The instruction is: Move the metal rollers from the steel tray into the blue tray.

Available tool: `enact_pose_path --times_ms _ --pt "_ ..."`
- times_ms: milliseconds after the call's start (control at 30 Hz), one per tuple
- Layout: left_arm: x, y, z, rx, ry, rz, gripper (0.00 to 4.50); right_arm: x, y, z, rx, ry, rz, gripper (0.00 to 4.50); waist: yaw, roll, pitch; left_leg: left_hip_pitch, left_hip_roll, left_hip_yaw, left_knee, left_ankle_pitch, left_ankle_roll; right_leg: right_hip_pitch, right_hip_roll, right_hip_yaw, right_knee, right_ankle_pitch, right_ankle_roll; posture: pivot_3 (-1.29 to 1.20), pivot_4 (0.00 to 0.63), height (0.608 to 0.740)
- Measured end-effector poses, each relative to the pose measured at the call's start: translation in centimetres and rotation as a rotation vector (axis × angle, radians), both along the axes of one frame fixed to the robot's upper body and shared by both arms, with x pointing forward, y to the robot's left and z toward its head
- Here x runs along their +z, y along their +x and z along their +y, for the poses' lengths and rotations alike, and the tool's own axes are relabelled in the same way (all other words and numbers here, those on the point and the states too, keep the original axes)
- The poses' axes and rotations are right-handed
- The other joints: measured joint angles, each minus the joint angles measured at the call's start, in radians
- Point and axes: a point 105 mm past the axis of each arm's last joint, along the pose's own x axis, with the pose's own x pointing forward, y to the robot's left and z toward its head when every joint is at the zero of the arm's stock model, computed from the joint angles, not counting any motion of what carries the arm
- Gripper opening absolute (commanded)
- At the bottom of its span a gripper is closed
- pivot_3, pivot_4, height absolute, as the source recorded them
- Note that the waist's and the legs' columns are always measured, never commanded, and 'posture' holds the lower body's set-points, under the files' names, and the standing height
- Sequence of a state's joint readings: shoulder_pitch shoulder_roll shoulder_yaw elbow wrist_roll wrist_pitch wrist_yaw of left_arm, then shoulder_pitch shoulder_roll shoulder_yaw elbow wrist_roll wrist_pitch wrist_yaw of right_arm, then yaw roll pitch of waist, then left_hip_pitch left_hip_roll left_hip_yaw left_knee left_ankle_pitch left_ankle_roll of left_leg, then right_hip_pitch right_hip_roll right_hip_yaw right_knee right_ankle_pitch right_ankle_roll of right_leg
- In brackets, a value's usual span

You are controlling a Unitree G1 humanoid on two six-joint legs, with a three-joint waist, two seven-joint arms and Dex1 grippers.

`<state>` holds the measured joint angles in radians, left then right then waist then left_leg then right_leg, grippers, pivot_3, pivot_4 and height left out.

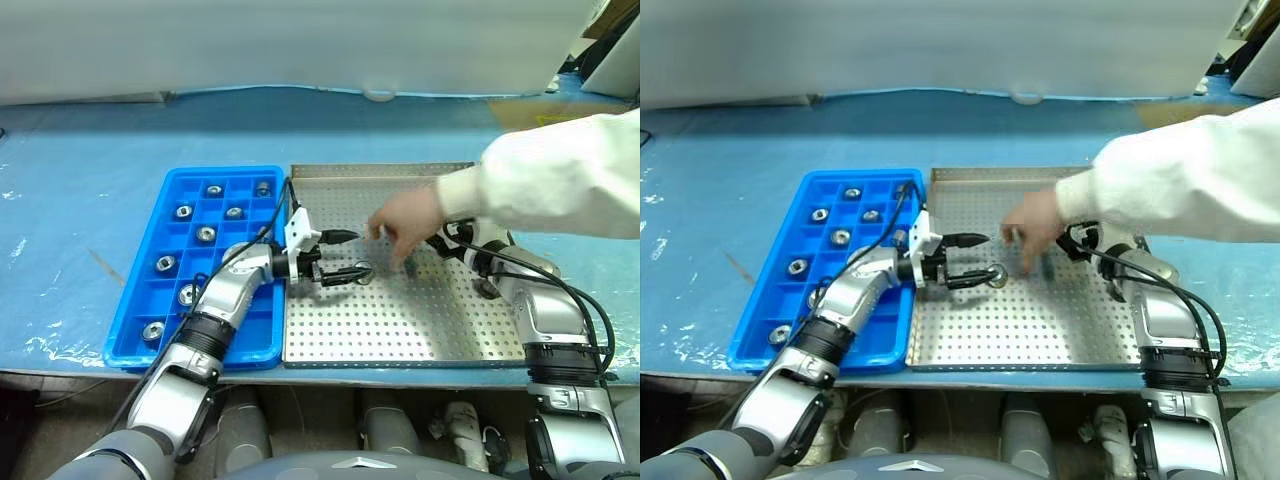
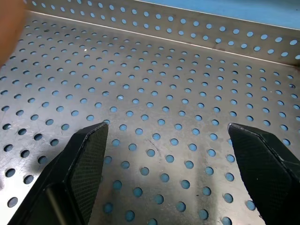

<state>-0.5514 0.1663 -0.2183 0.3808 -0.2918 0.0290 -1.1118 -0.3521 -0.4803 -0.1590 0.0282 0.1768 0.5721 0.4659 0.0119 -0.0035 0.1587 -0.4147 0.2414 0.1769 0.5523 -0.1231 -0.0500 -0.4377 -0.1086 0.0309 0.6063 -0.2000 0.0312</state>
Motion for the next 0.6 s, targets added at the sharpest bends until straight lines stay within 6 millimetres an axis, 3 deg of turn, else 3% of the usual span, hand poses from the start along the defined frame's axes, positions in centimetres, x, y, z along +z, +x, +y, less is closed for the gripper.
enact_pose_path --times_ms 167,400,600 --pt "0.1 -0.1 0.3 0.005 0.004 -0.012 3.98 0.1 -0.1 1.7 0.095 0.005 -0.001 4.32 0.000 0.000 0.000 0.000 0.000 0.000 0.000 0.000 0.000 0.000 0.000 0.000 0.000 0.000 0.000 -0.25 0.150 0.740" --pt "0.5 -0.3 0.9 0.023 0.009 -0.037 3.98 1.2 -2.2 8.2 0.454 0.082 -0.012 4.32 0.001 0.000 0.000 0.000 0.001 0.000 -0.002 0.000 0.000 -0.001 0.000 -0.001 -0.001 0.000 0.000 -0.19 0.150 0.740" --pt "0.4 0.1 4.6 0.119 0.042 -0.041 3.98 -0.3 -3.9 10.0 0.613 0.095 0.103 4.32 0.006 0.000 0.000 0.001 0.001 0.000 -0.004 0.000 -0.001 0.000 0.000 -0.001 -0.001 0.000 0.000 -0.13 0.150 0.740"
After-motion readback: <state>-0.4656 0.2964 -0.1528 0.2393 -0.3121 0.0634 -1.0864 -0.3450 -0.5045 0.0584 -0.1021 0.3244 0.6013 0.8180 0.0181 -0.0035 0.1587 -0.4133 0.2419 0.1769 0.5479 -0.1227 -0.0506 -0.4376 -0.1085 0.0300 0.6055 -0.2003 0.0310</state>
